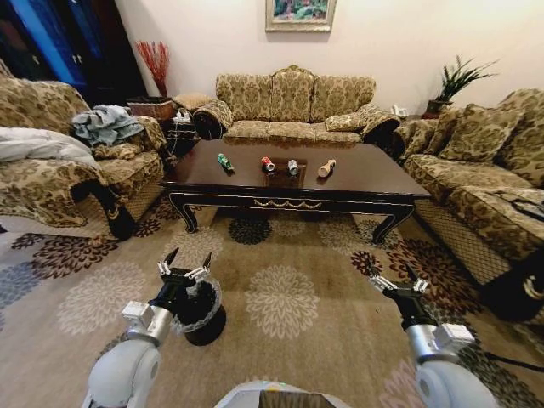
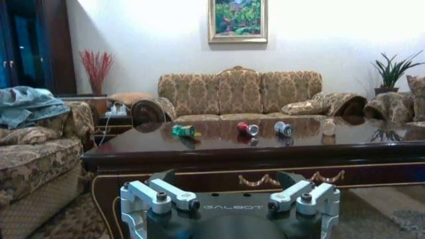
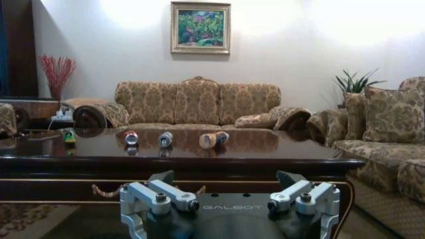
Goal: Move to the front of the table and place the trash on the table into the trash bin.
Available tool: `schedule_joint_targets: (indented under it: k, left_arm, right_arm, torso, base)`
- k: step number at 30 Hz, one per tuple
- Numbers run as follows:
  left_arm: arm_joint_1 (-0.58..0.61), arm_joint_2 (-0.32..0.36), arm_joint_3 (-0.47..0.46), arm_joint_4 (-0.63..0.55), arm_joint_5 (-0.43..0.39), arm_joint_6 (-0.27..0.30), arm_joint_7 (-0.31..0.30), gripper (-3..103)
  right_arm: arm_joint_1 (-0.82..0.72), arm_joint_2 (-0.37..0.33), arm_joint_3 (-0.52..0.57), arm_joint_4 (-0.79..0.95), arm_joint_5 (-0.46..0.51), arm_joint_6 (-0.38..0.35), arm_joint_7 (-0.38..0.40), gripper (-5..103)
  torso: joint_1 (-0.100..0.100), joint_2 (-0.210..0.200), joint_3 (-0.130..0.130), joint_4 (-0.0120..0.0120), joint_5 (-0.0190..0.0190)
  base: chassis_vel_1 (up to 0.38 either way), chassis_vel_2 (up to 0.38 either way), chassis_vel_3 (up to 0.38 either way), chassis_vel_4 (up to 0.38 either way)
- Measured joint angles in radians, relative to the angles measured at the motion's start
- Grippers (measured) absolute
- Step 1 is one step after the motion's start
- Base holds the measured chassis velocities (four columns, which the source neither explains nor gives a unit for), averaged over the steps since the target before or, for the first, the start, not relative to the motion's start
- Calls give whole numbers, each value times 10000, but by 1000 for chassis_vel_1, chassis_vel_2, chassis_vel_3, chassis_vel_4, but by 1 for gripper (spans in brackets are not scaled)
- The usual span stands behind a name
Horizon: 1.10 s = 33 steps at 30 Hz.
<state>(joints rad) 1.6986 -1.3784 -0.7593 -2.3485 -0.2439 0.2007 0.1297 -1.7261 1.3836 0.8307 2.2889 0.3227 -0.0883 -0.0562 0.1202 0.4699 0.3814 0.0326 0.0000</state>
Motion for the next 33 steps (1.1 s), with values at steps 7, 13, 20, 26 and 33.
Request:
schedule_joint_targets:
  k: [7, 13, 20, 26, 33]
  left_arm:
    - [65, -70, 59, 142, 39, -44, 34, 100]
    - [92, -121, 71, 264, -27, -181, 115, 100]
    - [183, -162, 12, 734, 19, -235, 248, 100]
    - [-181, -100, -46, 1292, 51, -200, 56, 100]
    - [-340, 273, -330, 2045, -541, -190, 80, 100]
  right_arm:
    - [80, 45, -169, 25, -229, -15, -40, 100]
    - [101, 89, -156, 82, -253, -69, -40, 100]
    - [67, 140, -102, 248, -39, -63, 60, 100]
    - [-63, 59, -45, 111, 133, 311, 152, 100]
    - [-177, -154, 83, -106, 189, 601, 177, 100]
  torso:
    - [0, 0, 0, 0, 0]
    - [0, 0, 0, 0, 0]
    - [0, 0, 0, 0, -1]
    - [0, 0, 0, -1, -1]
    - [0, 0, 0, -1, -1]
  base:
    - [0, 0, 0, 0]
    - [0, 0, 0, 0]
    - [0, 0, 0, 0]
    - [0, 0, 0, 0]
    - [0, 0, 0, 0]
